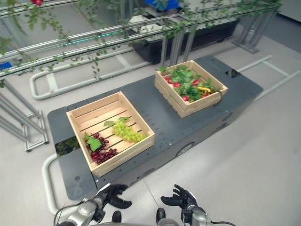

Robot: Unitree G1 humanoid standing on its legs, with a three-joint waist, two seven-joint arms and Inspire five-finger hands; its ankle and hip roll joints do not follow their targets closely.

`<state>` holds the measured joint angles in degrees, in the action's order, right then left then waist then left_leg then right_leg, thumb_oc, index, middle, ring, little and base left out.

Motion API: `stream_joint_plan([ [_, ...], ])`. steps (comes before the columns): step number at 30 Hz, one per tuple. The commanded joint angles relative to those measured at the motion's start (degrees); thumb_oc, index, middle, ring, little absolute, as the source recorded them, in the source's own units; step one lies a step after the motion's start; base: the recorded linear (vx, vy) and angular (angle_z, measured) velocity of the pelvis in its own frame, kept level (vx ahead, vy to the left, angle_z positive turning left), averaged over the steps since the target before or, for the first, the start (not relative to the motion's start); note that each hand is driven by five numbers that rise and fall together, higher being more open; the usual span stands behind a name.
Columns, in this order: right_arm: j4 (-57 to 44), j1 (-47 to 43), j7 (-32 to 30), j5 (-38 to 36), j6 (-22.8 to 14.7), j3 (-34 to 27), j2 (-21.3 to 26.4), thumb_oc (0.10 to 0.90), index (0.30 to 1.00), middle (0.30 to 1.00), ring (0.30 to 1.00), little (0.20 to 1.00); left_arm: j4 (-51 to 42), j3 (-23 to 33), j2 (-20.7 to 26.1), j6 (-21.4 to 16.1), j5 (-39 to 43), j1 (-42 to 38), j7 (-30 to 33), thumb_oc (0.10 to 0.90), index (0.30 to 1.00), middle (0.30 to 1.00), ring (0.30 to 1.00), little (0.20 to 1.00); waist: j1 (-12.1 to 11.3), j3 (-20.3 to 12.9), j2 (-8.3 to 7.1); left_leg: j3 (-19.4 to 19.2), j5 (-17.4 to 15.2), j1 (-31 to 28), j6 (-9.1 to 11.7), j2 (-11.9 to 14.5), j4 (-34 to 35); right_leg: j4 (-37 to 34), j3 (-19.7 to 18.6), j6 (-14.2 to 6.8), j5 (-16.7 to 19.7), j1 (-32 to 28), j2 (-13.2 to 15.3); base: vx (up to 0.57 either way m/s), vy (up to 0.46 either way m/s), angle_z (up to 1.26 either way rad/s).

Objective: Pick up the fruits from the basket on one side to the basket on the other side

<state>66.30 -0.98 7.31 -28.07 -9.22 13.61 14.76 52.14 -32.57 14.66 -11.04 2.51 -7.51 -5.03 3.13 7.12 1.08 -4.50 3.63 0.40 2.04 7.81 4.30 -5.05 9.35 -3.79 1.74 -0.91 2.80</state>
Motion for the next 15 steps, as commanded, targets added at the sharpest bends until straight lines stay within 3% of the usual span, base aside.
stream_joint_plan([
  [1,-1.3,-0.3,-1.2,-2.4,-1.4,-2.1,1.4,0.8,0.9,0.9,0.9,0.9,-14.6,-1.4,4.5,-2.3,-3.1,-7.8,-0.2,0.8,0.9,0.9,0.9,0.9,1.2,-0.2,-0.21,-3.1,3.4,0.7,0.0,-1.1,0.7,0.0,-1.4,-1.9,6.9,4.5,4.2,-0.01,0.074,0.48],
  [2,-1.4,-0.2,-1.1,-2.4,-1.4,-2.1,1.5,0.8,0.9,0.9,0.9,0.9,-16.4,-1.8,5.3,-2.5,-3.4,-7.9,0.0,0.8,0.9,0.9,0.9,0.9,1.2,-0.1,-0.03,-2.6,3.4,0.9,0.0,-1.2,0.7,0.0,-1.4,-1.9,6.9,4.6,4.3,0.04,0.072,0.35],
  [3,-1.6,0.2,-1.2,-2.7,-1.2,-2.8,2.0,0.8,0.9,0.9,0.9,0.9,-25.3,-2.3,9.2,-0.2,-3.3,-9.1,0.0,0.8,0.9,0.9,0.9,0.9,0.9,-0.2,0.67,-1.3,3.1,1.2,0.0,-1.5,0.7,0.0,-1.4,-2.0,6.7,4.6,4.6,0.07,0.064,0.1],
  [7,-1.0,1.8,-0.4,-2.3,-1.2,-3.6,2.0,0.8,0.9,0.9,0.9,0.9,-37.6,-0.7,16.2,1.4,-2.1,-10.8,0.0,0.8,0.9,0.9,0.9,0.9,0.5,-1.3,1.16,-0.3,2.2,0.8,-0.4,-2.2,0.7,0.0,-1.4,-2.1,6.3,4.0,5.1,0.11,0.047,0.02],
  [11,-0.8,3.2,0.4,-1.5,-1.4,-3.4,1.6,0.8,0.9,0.9,0.9,0.9,-44.6,2.3,20.2,2.2,-5.9,-11.4,3.2,0.8,0.9,0.9,0.9,0.9,0.2,-2.0,1.28,-0.2,1.7,0.4,-0.7,-2.7,0.7,0.0,-1.4,-2.1,6.0,3.4,5.3,0.11,0.025,0.02],
  [15,-1.6,4.3,0.9,-0.9,-1.2,-2.8,1.7,0.8,0.9,0.9,0.9,0.9,-45.2,5.1,23.7,2.0,-10.2,-12.3,9.0,0.8,0.9,0.9,0.9,0.9,0.4,-2.2,1.4,-0.4,1.2,0.3,-0.9,-3.0,0.7,0.0,-1.5,-2.2,5.9,3.4,5.3,0.08,0.026,0.0],
])
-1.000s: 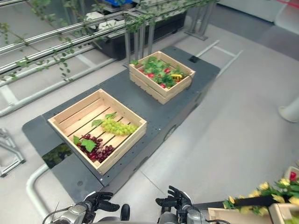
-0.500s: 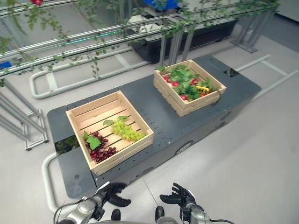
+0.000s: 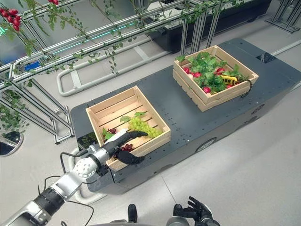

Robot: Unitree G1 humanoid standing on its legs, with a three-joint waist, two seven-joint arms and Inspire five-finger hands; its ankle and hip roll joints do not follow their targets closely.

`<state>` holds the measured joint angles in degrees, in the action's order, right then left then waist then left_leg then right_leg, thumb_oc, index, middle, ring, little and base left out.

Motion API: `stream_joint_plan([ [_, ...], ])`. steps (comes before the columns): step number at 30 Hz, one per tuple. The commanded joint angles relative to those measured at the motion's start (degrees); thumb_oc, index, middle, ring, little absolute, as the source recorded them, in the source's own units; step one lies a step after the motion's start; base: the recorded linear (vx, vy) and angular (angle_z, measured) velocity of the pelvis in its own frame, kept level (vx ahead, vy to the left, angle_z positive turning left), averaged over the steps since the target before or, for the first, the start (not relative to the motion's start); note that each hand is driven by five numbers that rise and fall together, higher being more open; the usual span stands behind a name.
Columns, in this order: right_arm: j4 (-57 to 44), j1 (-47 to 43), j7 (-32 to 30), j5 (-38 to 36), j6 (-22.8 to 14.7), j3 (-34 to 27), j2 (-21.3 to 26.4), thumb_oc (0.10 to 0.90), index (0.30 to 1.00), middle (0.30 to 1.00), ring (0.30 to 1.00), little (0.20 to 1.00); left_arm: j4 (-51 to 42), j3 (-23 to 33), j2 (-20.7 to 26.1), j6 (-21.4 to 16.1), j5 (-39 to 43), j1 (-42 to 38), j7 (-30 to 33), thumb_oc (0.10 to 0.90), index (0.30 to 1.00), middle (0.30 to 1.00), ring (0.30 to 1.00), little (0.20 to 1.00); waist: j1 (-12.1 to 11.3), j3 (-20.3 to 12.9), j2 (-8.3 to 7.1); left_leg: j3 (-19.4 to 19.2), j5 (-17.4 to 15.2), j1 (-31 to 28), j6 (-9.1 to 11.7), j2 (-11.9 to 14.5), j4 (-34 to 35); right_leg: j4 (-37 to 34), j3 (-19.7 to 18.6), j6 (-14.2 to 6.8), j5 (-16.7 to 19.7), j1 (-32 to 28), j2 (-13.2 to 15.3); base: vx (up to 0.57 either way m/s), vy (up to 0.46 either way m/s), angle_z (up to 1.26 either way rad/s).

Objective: Pick up the fruits from the basket on one side to the basket on the other side

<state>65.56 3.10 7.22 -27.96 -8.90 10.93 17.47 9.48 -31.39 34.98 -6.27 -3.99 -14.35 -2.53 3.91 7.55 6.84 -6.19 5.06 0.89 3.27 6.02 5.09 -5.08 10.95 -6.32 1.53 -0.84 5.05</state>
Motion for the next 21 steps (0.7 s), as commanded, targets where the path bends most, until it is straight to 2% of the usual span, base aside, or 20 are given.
stream_joint_plan([
  [1,-0.9,0.4,1.1,-0.7,-1.5,-0.1,-0.9,0.8,0.9,0.9,0.9,0.9,-2.4,4.1,3.9,-2.6,-4.4,-5.7,7.5,0.8,0.9,0.9,0.9,0.9,-0.3,-2.6,-4.31,1.3,-0.3,-0.3,-2.1,-1.3,-0.1,0.1,-3.2,0.4,6.1,3.4,3.0,0.08,0.033,0.0],
  [6,-2.1,0.5,1.8,-0.3,-1.7,1.4,0.4,0.8,0.9,0.9,0.9,0.9,2.4,4.3,6.7,0.1,-10.5,-9.4,17.6,0.8,0.9,0.9,0.9,0.9,1.0,-0.8,-4.34,0.2,-0.4,-0.3,-2.3,-1.4,-0.1,0.1,-4.3,0.5,6.4,4.2,2.6,0.05,0.042,-0.04],
  [9,-3.9,-0.7,2.7,-0.8,-3.6,3.4,2.3,0.8,0.9,0.9,0.9,0.9,10.2,3.0,7.9,0.6,-13.5,-14.1,27.1,0.8,0.9,0.9,0.9,0.9,2.3,3.0,-4.26,-0.9,0.1,1.1,-2.3,-1.2,-0.6,2.3,-5.6,1.0,6.0,6.8,2.1,-0.04,0.062,-0.08],
  [10,-4.1,-1.0,2.7,-1.0,-4.0,3.6,2.5,0.8,0.9,0.9,0.9,0.9,11.2,2.7,8.0,0.7,-14.0,-14.7,28.3,0.8,0.9,0.9,0.9,0.9,2.4,3.5,-4.29,-0.9,0.1,1.5,-2.2,-1.2,-0.9,2.9,-5.8,1.1,5.8,7.2,2.0,-0.08,0.05,-0.12],
  [13,-7.3,-3.2,2.2,-1.4,-5.5,5.4,4.4,0.8,0.9,0.9,0.9,0.9,19.4,1.0,8.6,1.5,-15.5,-20.7,34.2,0.8,0.9,0.9,0.9,0.9,3.7,7.5,-4.66,-1.3,0.2,6.0,-1.9,-1.1,-4.0,6.7,-6.8,1.8,4.8,11.8,1.3,-0.16,0.039,-0.2],
  [16,-9.3,-4.9,1.7,-1.8,-6.1,7.2,5.4,0.8,0.9,0.9,0.9,0.9,26.2,-0.1,8.6,0.7,-16.1,-25.2,38.3,0.8,0.9,0.9,0.9,0.9,4.5,10.0,-5.23,-1.3,-0.1,9.8,-1.7,-0.8,-7.7,9.4,-7.5,2.1,4.7,15.3,1.3,-0.15,0.01,-0.03],
  [21,-11.7,-7.0,1.5,-2.5,-7.8,10.5,6.6,0.8,0.9,0.9,0.9,0.9,36.8,-2.3,8.4,2.8,-17.8,-33.8,44.1,0.8,0.9,0.9,0.9,0.9,6.0,13.8,-6.5,-1.7,-0.8,16.1,-1.4,-0.5,-13.7,13.8,-8.2,2.7,3.8,20.6,1.1,-0.09,0.0,-0.06],
])
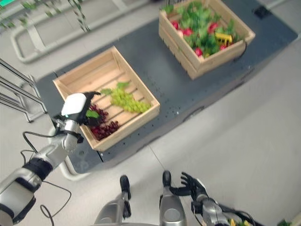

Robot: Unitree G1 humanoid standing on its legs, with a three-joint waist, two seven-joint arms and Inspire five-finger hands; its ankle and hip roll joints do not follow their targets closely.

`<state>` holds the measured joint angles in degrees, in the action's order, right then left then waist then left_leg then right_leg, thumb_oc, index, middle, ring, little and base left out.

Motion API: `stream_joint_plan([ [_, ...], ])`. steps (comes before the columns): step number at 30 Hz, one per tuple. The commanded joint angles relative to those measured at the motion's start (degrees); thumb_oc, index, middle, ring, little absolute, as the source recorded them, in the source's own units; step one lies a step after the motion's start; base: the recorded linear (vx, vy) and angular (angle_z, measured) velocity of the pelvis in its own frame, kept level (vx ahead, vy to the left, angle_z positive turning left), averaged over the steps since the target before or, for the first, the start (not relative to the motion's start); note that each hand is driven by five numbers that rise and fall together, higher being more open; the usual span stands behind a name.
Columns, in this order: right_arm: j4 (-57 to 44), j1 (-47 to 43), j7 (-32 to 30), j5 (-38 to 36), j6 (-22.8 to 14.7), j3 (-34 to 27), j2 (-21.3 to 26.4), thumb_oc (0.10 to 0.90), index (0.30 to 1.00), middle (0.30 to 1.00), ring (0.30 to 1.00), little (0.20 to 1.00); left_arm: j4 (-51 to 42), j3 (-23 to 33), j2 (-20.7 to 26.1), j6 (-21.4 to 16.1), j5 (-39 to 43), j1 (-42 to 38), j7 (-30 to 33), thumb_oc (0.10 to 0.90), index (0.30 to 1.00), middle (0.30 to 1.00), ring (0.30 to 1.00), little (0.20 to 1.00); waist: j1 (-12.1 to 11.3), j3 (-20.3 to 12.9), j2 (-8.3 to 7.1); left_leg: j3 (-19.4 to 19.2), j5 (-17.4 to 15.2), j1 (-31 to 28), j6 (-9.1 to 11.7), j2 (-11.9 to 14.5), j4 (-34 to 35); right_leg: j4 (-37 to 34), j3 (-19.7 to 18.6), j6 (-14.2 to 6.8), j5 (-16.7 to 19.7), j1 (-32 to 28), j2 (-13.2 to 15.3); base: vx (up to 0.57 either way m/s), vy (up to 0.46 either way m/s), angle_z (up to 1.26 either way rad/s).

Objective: Pick up the fruits from the basket on one side to the basket on the other side

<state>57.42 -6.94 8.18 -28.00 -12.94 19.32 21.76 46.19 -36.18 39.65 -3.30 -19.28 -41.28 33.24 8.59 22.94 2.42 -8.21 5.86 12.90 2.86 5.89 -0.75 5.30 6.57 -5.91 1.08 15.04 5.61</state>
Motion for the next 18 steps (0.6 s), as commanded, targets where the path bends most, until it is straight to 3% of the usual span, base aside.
stream_joint_plan([
  [1,-3.9,2.8,0.5,-2.6,-4.2,2.7,2.4,0.8,0.9,0.9,0.9,0.9,1.5,2.5,3.4,0.0,-2.7,-8.0,9.4,0.8,0.9,0.9,0.9,0.9,1.4,-0.8,-2.34,0.4,-1.6,5.3,-0.9,-0.3,-9.0,4.1,-3.8,2.3,4.2,5.5,0.6,-0.08,-0.018,0.02],
  [9,-6.9,1.3,-1.2,-1.2,-6.9,6.0,3.1,0.8,0.9,0.9,0.9,0.9,7.4,2.2,3.2,3.0,-2.9,-15.6,14.5,0.8,0.9,0.9,0.9,0.9,2.0,3.2,-3.74,0.8,-2.1,11.0,-0.9,0.0,-14.0,7.2,-3.9,2.4,3.9,9.7,0.7,-0.01,-0.004,0.01],
  [18,-12.7,1.0,-3.8,0.4,-6.3,6.7,4.5,0.8,0.9,0.9,0.9,0.9,5.7,-2.0,6.4,10.4,-5.5,-21.8,6.6,0.8,0.9,0.9,0.9,0.9,2.3,6.9,-4.34,0.9,-2.2,15.1,-1.4,-0.6,-16.7,8.4,-4.1,2.5,4.3,12.9,0.8,0.0,0.008,-0.03],
])
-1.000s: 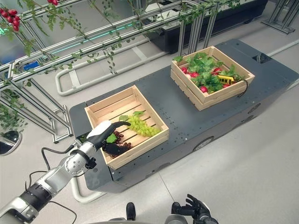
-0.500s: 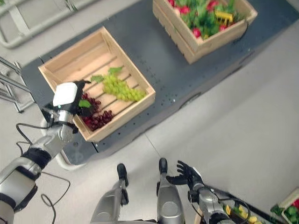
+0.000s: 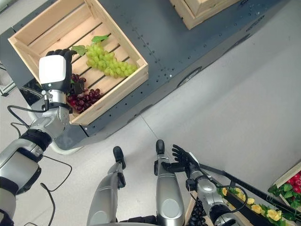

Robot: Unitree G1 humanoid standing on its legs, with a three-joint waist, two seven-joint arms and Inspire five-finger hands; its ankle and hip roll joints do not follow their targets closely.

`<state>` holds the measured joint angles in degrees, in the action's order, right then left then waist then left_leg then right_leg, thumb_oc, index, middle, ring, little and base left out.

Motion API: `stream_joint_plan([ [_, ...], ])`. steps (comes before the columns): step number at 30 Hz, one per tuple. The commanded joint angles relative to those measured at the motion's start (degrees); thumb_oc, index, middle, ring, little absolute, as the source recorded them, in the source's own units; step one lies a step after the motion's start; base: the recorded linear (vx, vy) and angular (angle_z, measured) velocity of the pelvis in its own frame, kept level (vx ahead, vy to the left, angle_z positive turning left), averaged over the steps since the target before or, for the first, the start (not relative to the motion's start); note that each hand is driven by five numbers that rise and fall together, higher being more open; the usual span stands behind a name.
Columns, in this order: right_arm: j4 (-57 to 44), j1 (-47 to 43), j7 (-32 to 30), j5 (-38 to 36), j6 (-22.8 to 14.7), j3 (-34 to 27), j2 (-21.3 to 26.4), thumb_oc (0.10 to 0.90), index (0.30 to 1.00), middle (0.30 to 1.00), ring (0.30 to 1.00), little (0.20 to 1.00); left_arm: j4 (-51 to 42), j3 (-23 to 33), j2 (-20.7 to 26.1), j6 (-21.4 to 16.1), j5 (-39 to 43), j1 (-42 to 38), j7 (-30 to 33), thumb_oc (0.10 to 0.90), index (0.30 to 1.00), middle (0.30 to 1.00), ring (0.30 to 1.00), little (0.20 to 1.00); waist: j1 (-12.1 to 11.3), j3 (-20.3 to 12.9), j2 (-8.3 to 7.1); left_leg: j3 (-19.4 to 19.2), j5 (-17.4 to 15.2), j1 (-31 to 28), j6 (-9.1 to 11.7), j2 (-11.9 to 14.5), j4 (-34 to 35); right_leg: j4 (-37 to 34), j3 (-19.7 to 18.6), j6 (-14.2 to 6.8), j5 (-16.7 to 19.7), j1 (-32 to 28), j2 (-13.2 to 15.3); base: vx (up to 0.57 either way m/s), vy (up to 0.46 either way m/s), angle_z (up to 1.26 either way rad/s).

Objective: Pick up the fruits from the basket on one side to the basket on the other side

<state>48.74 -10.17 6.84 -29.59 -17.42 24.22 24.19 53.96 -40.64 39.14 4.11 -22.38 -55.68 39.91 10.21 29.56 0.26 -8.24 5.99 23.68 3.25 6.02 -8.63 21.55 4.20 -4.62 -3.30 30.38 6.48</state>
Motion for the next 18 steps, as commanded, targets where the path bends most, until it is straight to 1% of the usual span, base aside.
stream_joint_plan([
  [1,-4.9,4.5,-2.8,2.1,-1.6,1.8,2.5,0.8,0.9,0.9,0.9,0.9,-3.8,1.7,8.1,4.2,-2.6,-7.7,-1.3,0.8,0.9,0.9,0.9,0.9,0.6,0.2,-2.05,1.2,-2.3,5.2,-1.9,-0.9,-9.2,-7.7,-1.8,1.2,8.7,-1.8,0.0,0.02,0.006,-0.06],
  [2,-4.9,4.5,-2.8,2.1,-1.6,1.7,2.5,0.8,0.9,0.9,0.9,0.9,-4.1,1.8,8.3,4.2,-2.7,-7.7,-1.4,0.8,0.9,0.9,0.9,0.9,0.5,0.2,-2.03,1.2,-2.3,5.2,-1.9,-0.9,-9.3,-7.7,-1.8,1.2,8.7,-1.7,0.0,0.0,0.0,0.0],
  [3,-5.6,4.7,-2.9,2.0,-1.4,1.4,2.9,0.8,0.9,0.9,0.9,0.9,-6.4,1.7,9.5,5.4,-3.3,-7.7,-2.4,0.8,0.9,0.9,0.9,0.9,0.4,0.2,-1.74,1.4,-2.3,5.8,-1.8,-1.1,-9.3,-7.9,-1.8,1.3,8.6,-1.5,-0.1,0.0,0.0,0.0],
  [4,-5.8,4.8,-3.0,2.1,-1.4,1.3,3.0,0.8,0.9,0.9,0.9,0.9,-7.4,1.8,9.9,5.7,-3.2,-7.7,-2.8,0.8,0.9,0.9,0.9,0.9,0.3,0.2,-1.65,1.6,-2.2,6.1,-1.8,-1.2,-9.4,-7.9,-1.8,1.4,8.7,-1.3,-0.1,0.0,0.0,0.0],
  [6,-6.7,5.2,-3.5,2.8,-1.6,1.1,3.3,0.8,0.9,0.9,0.9,0.9,-11.0,1.7,11.5,8.0,-3.0,-7.8,-4.0,0.8,0.9,0.9,0.9,0.9,0.0,0.2,-1.33,1.8,-2.1,7.1,-1.9,-1.4,-9.6,-7.8,-1.7,1.4,8.6,-0.6,0.0,0.0,-0.006,0.02],
  [7,-6.8,5.3,-3.6,2.7,-1.6,1.0,3.4,0.8,0.9,0.9,0.9,0.9,-11.8,1.8,11.9,8.4,-2.9,-7.8,-4.2,0.8,0.9,0.9,0.9,0.9,-0.1,0.2,-1.27,1.9,-2.1,7.3,-1.9,-1.5,-9.6,-7.8,-1.6,1.4,8.6,-0.5,0.0,-0.01,-0.02,0.04],
  [9,-8.5,5.8,-4.8,2.7,-1.1,0.9,3.3,0.8,0.9,0.9,0.9,0.9,-14.9,3.1,13.2,9.7,-0.7,-7.0,-5.0,0.8,0.9,0.9,0.9,0.9,-0.6,0.2,-1.0,2.0,-1.9,8.3,-2.1,-1.8,-9.6,-7.7,-1.4,1.6,8.6,0.4,-0.1,-0.03,-0.031,0.03],
  [13,-10.3,6.1,-6.4,3.3,-1.3,0.5,3.5,0.8,0.9,0.9,0.9,0.9,-17.9,4.3,14.1,11.2,0.9,-5.9,-6.2,0.8,0.9,0.9,0.9,0.9,-1.0,0.2,-0.76,2.4,-2.1,9.5,-2.3,-2.2,-10.1,-7.2,-1.0,1.7,8.2,1.4,-0.2,-0.04,-0.018,0.07],
  [16,-11.3,6.2,-7.5,3.4,-1.0,0.2,3.4,0.8,0.9,0.9,0.9,0.9,-19.9,5.5,14.8,12.2,0.6,-5.1,-7.7,0.8,0.9,0.9,0.9,0.9,-1.4,0.2,-0.63,2.6,-2.3,10.5,-2.3,-2.3,-11.1,-6.9,-0.7,1.8,8.1,1.9,-0.1,-0.04,-0.012,0.1],
  [17,-11.8,6.3,-7.8,3.5,-0.8,0.0,3.4,0.8,0.9,0.9,0.9,0.9,-20.9,6.0,15.2,13.2,0.1,-4.8,-8.6,0.8,0.9,0.9,0.9,0.9,-1.5,0.2,-0.59,2.7,-2.3,10.8,-2.2,-2.3,-11.5,-6.7,-0.6,1.9,7.9,1.9,-0.1,-0.04,-0.009,0.05],
  [18,-11.9,6.2,-7.8,3.5,-0.7,0.0,3.4,0.8,0.9,0.9,0.9,0.9,-21.0,5.9,15.4,13.5,0.2,-4.9,-9.0,0.8,0.9,0.9,0.9,0.9,-1.6,0.2,-0.55,2.7,-2.3,10.9,-2.2,-2.3,-11.5,-6.7,-0.5,1.9,7.9,1.9,-0.1,-0.03,-0.006,0.02],
])
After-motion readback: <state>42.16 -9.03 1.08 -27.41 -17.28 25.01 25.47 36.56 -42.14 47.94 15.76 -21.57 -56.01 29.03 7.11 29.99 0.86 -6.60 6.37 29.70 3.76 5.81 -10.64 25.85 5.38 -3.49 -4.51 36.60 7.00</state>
